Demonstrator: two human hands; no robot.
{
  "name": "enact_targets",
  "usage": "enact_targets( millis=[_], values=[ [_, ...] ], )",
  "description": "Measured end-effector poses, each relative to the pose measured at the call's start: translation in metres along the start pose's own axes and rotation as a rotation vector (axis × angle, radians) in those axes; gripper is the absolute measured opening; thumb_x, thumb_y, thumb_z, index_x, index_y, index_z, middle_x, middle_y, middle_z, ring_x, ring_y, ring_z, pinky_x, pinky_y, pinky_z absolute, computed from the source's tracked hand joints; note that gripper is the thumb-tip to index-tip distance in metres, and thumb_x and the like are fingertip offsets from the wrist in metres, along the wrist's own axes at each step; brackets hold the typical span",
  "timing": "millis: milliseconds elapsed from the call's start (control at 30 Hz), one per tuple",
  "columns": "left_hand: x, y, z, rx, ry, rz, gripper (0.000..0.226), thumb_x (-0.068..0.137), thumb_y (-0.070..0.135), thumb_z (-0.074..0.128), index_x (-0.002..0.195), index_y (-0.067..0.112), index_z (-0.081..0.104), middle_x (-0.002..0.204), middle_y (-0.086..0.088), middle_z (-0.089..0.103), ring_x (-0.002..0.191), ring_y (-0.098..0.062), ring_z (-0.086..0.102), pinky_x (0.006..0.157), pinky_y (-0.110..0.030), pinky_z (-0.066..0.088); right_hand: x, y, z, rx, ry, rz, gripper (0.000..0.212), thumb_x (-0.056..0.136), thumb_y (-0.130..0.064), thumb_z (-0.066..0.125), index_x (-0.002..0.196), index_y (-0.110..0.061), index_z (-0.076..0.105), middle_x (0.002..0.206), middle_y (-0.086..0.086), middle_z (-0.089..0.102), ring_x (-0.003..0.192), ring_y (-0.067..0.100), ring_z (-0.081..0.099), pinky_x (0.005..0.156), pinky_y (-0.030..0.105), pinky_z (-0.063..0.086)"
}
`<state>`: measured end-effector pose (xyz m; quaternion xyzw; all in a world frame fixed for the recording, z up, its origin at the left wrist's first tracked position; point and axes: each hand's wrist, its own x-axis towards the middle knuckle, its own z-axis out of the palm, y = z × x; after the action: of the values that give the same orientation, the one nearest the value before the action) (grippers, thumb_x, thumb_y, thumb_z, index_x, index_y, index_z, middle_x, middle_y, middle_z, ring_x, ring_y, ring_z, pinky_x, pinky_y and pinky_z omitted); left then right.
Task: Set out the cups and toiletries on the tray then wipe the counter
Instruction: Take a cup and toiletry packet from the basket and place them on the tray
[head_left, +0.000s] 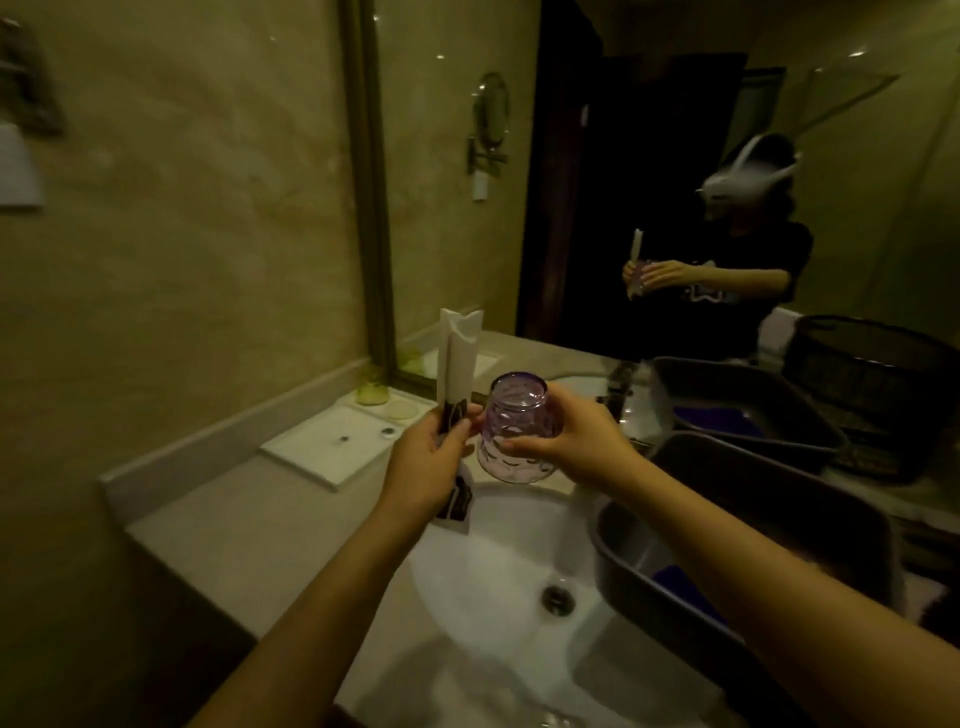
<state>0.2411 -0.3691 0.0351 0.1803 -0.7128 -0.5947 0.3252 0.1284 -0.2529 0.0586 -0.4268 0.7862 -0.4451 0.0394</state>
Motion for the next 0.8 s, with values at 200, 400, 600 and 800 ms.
enact_targets(
  millis=[200, 400, 600, 800],
  values=[
    [0.041, -0.039, -0.098, 0.136, 0.061, -0.042, 0.027, 0.093, 0.021, 0.047, 0.117, 0.014, 0.058, 0.112, -0.012, 0.067, 0.105, -0.023, 0.063, 0.094, -0.042, 0.049, 0.054, -0.02, 0.113, 0.064, 0.034, 0.042, 0.071, 0.064, -0.029, 0.082, 0.124, -0.016, 0.047, 0.12, 0.002, 0.063, 0.093, 0.004, 0.056, 0.063, 0.01, 0.044],
    [0.08, -0.075, -0.164, 0.185, 0.102, -0.086, 0.02, 0.093, 0.028, 0.048, 0.108, 0.022, 0.059, 0.096, -0.003, 0.067, 0.091, -0.019, 0.063, 0.075, -0.033, 0.051, 0.1, -0.029, 0.193, 0.136, 0.048, 0.031, 0.064, 0.065, -0.028, 0.082, 0.121, -0.02, 0.053, 0.11, -0.007, 0.065, 0.092, 0.005, 0.06, 0.063, 0.008, 0.044],
    [0.124, -0.102, -0.2, 0.187, 0.114, -0.158, 0.026, 0.093, 0.028, 0.046, 0.114, 0.019, 0.059, 0.098, -0.003, 0.065, 0.091, -0.019, 0.061, 0.077, -0.032, 0.049, 0.145, -0.025, 0.244, 0.17, 0.037, 0.043, 0.062, 0.067, -0.025, 0.081, 0.123, -0.022, 0.054, 0.115, -0.002, 0.067, 0.084, -0.006, 0.055, 0.064, 0.005, 0.042],
    [0.189, -0.136, -0.208, 0.166, 0.036, -0.178, 0.026, 0.094, 0.022, 0.046, 0.115, 0.017, 0.06, 0.109, -0.008, 0.066, 0.102, -0.022, 0.062, 0.092, -0.039, 0.049, 0.199, 0.003, 0.273, 0.176, 0.084, 0.046, 0.06, 0.065, -0.025, 0.082, 0.119, -0.021, 0.058, 0.105, -0.007, 0.065, 0.096, 0.009, 0.06, 0.073, 0.011, 0.046]
  ],
)
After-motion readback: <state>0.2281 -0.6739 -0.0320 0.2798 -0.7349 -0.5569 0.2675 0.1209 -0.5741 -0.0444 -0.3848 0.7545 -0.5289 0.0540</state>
